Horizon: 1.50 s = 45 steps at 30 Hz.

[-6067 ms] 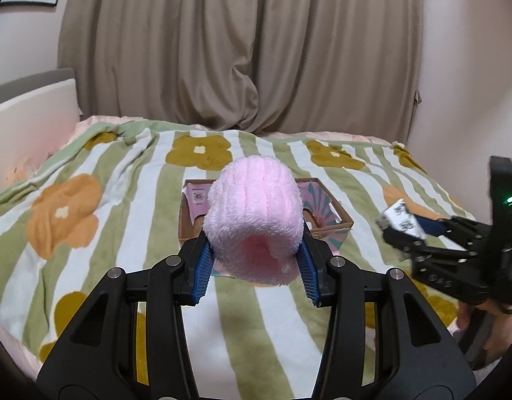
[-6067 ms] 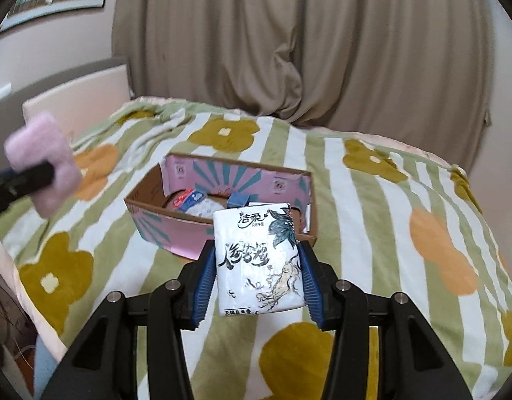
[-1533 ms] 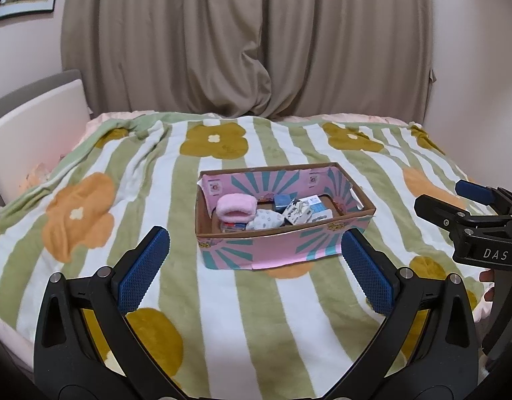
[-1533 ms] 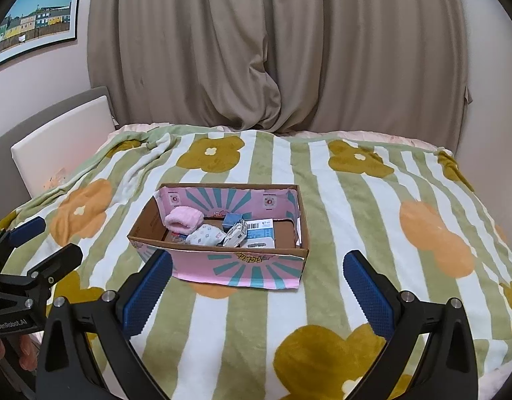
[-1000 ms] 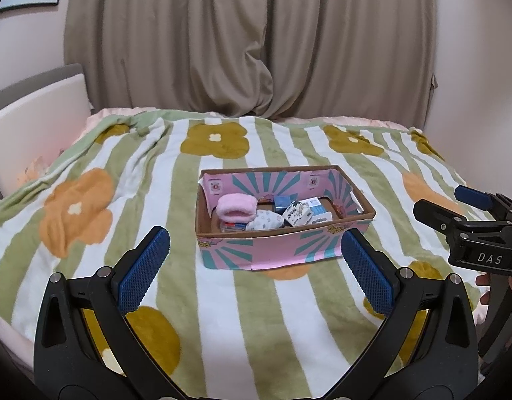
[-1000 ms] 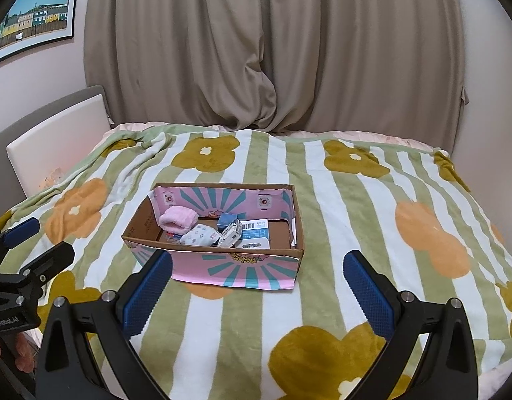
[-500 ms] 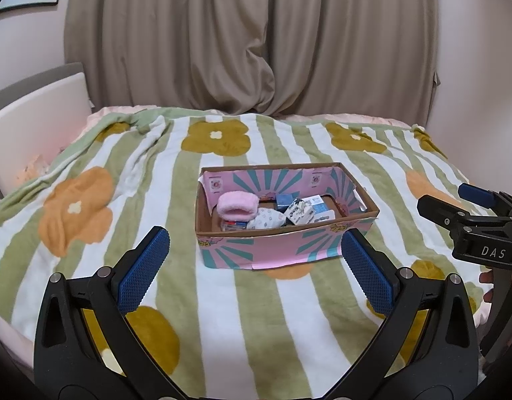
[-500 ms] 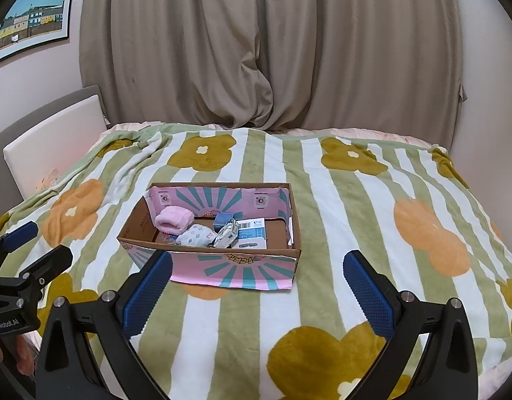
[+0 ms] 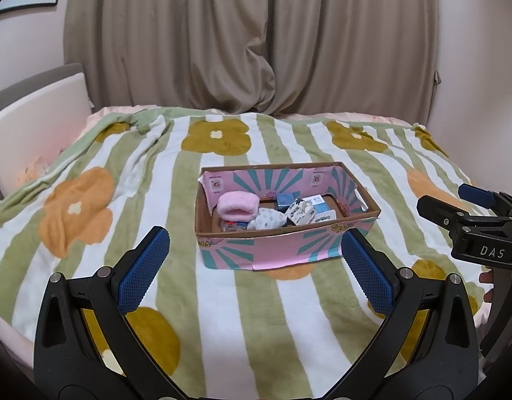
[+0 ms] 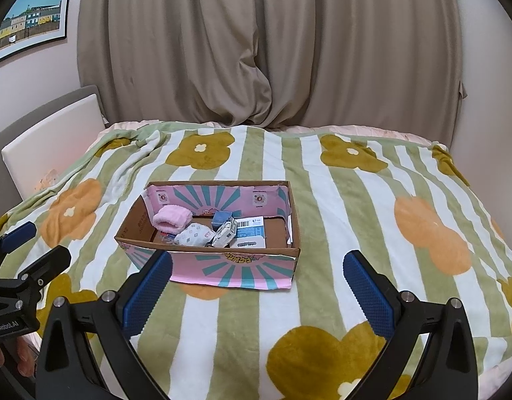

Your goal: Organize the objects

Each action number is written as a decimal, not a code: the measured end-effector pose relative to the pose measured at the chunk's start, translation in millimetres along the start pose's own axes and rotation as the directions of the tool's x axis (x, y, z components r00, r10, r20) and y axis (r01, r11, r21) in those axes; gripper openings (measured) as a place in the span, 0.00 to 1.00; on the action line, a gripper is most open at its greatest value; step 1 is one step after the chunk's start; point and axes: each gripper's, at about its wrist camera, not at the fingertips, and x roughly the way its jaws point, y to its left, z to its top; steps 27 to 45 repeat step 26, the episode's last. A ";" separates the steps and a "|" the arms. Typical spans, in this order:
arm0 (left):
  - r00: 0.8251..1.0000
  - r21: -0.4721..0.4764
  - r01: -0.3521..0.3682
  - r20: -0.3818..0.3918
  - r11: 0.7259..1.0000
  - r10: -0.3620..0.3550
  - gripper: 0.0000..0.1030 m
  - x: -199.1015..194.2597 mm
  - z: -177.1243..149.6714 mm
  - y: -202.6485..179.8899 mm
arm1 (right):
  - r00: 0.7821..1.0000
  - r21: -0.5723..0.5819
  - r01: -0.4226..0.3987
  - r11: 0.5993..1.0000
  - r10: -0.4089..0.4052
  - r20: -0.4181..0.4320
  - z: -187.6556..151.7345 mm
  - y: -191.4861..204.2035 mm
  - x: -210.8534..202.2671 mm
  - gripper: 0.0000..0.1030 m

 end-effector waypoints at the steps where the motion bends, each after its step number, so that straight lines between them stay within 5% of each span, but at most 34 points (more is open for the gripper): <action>1: 1.000 0.000 0.000 0.000 1.000 0.000 1.00 -0.1 0.0 0.0 | 1.000 0.000 -0.001 1.000 0.001 0.001 0.1 -0.1 0.0 0.99; 14: 0.999 -0.002 -0.036 -0.001 0.999 0.036 1.00 2.3 -2.7 -3.7 | 1.000 -0.001 0.002 1.000 -0.002 -0.003 0.1 -1.2 1.5 0.99; 45: 1.000 -0.046 0.002 0.016 0.999 -0.001 1.00 0.2 -5.6 4.2 | 1.000 0.002 0.005 1.000 -0.005 -0.013 -3.9 -0.7 3.3 0.99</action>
